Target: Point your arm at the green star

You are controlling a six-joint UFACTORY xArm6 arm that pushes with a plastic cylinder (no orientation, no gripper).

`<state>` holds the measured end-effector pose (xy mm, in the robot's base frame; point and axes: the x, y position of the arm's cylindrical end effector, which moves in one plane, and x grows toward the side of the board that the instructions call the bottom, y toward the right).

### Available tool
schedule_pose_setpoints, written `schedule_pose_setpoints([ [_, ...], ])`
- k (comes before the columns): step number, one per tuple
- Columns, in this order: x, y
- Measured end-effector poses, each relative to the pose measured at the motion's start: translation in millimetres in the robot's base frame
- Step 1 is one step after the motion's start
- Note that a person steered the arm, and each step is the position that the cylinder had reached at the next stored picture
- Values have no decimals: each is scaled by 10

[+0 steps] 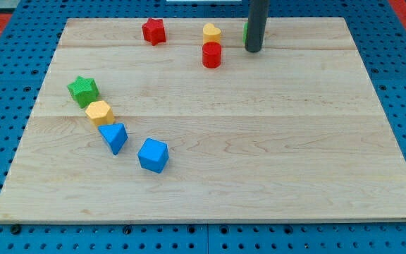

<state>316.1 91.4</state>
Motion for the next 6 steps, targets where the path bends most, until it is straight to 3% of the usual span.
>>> schedule_pose_setpoints([
  [1, 712, -428],
  [2, 740, -1556],
  [3, 124, -2422],
  [4, 337, -3497],
  [5, 917, -3636],
  [6, 914, -3197],
])
